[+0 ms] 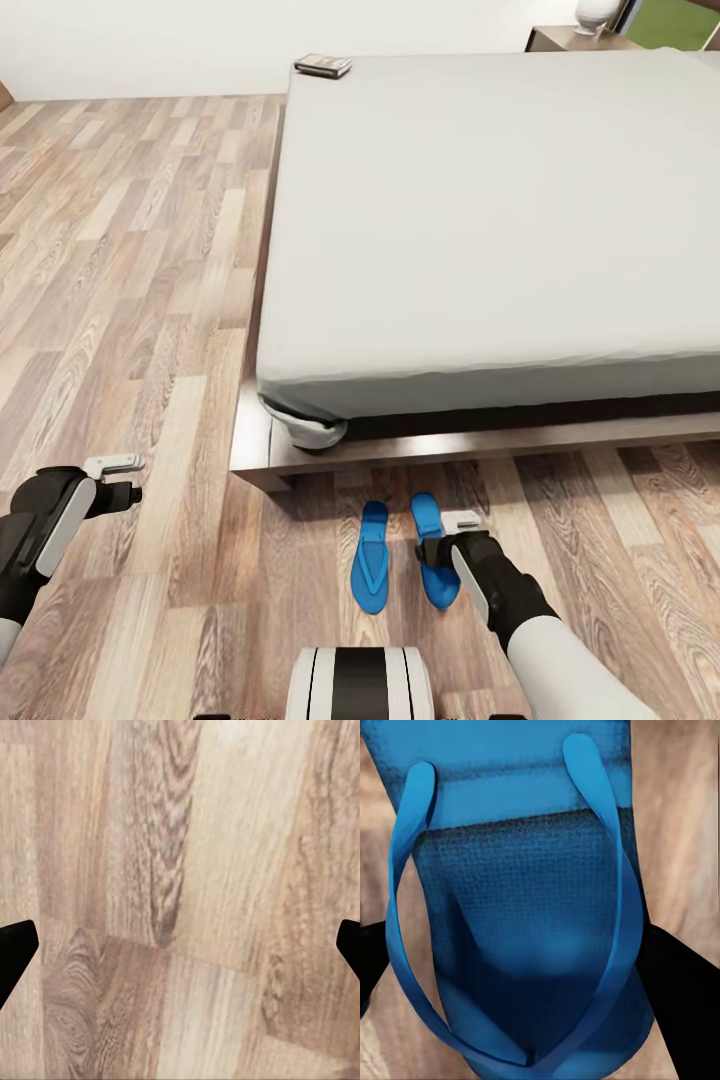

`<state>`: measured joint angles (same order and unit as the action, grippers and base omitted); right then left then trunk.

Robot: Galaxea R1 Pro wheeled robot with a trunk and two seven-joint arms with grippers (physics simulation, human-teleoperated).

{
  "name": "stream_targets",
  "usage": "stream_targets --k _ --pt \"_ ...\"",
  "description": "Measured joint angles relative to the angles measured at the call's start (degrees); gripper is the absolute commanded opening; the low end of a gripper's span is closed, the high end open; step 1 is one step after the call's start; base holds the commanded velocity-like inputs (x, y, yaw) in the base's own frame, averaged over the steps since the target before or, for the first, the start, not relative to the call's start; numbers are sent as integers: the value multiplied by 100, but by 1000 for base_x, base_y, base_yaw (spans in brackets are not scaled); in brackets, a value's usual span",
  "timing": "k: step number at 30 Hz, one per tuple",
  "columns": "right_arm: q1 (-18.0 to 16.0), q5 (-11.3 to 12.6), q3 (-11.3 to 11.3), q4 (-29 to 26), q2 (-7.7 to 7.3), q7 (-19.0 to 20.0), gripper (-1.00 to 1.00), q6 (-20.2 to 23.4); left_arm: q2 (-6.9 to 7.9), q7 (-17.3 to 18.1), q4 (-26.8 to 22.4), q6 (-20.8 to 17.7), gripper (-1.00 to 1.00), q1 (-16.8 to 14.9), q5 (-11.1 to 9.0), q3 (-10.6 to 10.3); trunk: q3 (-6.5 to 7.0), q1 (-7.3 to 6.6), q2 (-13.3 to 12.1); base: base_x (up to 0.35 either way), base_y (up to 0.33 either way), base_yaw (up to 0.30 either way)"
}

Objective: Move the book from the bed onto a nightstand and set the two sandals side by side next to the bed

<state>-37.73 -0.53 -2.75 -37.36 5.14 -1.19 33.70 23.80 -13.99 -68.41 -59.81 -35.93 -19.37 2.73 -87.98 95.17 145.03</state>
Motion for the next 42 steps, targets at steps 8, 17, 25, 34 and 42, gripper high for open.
stream_targets --k 8,17,25,34,42 --pt "-129 11 -8 2 10 1 -100 -33 0 0 -32 0 100 0 -1 12 -178 21 11 0 0 0" --pt "-142 40 -17 1 98 -3 -100 -35 -7 0 -68 0 100 0 -7 17 -244 28 15 0 0 0" --pt "-145 61 -17 4 160 -4 -100 -41 -9 0 -99 0 100 0 -6 16 -333 38 20 0 0 0" --pt "-148 68 -3 7 181 -10 -100 -41 -9 0 -142 0 100 0 -6 9 -422 49 26 0 0 0" --pt "-181 76 35 2 169 -9 -100 -43 -9 -2 -149 0 100 0 -7 9 -510 59 31 0 0 0"
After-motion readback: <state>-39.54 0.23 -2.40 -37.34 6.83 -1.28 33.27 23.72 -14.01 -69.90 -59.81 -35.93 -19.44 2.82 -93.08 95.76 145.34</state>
